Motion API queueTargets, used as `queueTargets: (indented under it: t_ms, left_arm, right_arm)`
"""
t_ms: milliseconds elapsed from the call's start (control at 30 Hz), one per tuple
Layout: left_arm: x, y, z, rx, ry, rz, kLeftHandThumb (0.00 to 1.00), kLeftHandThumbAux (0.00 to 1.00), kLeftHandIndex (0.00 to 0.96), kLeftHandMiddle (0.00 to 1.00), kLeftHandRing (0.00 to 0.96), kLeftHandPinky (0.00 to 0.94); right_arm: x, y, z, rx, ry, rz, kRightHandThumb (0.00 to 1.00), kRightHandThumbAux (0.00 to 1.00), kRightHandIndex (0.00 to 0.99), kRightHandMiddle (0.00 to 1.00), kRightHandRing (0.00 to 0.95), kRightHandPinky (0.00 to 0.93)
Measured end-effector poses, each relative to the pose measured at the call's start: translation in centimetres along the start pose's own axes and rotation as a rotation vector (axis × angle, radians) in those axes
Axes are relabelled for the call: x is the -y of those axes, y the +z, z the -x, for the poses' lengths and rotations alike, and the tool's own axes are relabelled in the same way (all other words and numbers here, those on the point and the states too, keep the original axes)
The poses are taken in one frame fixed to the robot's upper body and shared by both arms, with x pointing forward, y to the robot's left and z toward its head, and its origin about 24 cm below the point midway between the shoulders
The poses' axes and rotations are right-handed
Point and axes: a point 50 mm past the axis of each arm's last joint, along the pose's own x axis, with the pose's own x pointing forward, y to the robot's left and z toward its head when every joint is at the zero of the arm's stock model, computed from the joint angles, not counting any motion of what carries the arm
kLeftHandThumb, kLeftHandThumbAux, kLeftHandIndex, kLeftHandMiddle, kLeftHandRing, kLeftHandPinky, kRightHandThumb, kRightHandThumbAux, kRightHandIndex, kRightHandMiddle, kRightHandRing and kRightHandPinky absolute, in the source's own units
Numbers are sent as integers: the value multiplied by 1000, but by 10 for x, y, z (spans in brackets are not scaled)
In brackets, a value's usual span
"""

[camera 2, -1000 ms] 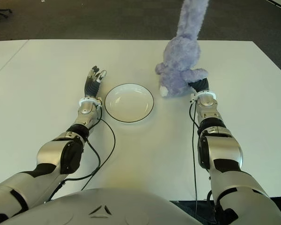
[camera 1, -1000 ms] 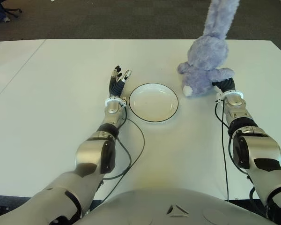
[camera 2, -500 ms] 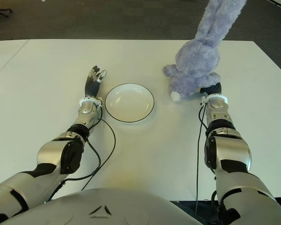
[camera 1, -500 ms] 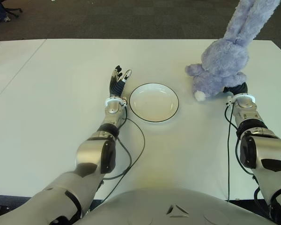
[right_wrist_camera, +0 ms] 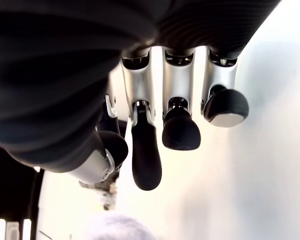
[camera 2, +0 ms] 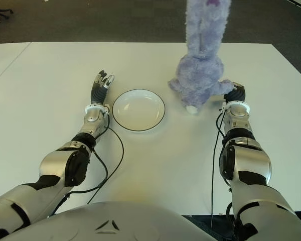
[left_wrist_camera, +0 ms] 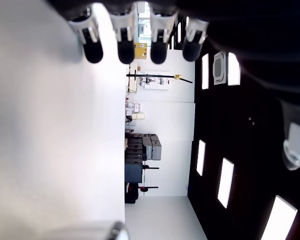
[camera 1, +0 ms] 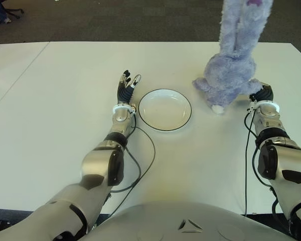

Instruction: Put the doll into the plate.

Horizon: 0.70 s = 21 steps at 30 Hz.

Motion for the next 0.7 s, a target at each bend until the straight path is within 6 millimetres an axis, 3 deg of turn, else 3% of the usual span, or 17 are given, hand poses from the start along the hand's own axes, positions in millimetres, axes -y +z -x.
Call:
queueTargets:
  t_ms: [267, 700]
  left_arm:
    - [0, 0, 0, 0, 0, 0, 0, 493, 0, 87, 77, 13]
    - [0, 0, 0, 0, 2, 3, 0, 474, 0, 90, 82, 14]
  right_arm:
    - [-2, 27, 4, 167, 40, -147, 714, 704, 438, 785, 822, 849]
    - [2, 16, 20, 200, 140, -215, 725, 699, 441, 772, 811, 831]
